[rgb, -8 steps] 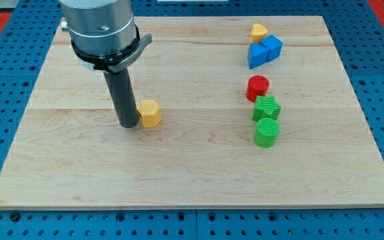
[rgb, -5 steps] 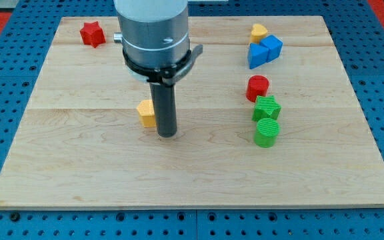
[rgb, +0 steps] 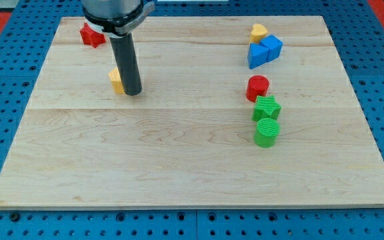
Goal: Push the yellow hexagon towards the left side of the board
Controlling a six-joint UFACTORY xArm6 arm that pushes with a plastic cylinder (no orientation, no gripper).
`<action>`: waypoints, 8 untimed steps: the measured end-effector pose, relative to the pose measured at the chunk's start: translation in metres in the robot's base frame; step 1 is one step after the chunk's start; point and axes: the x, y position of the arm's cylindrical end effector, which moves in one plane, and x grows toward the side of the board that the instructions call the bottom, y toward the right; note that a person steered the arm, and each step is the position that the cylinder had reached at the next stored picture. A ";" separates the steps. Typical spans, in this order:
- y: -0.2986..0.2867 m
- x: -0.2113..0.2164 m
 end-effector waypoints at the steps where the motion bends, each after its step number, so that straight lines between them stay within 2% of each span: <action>1: -0.003 -0.021; 4: -0.057 -0.047; 6: -0.060 -0.036; 8: -0.067 -0.068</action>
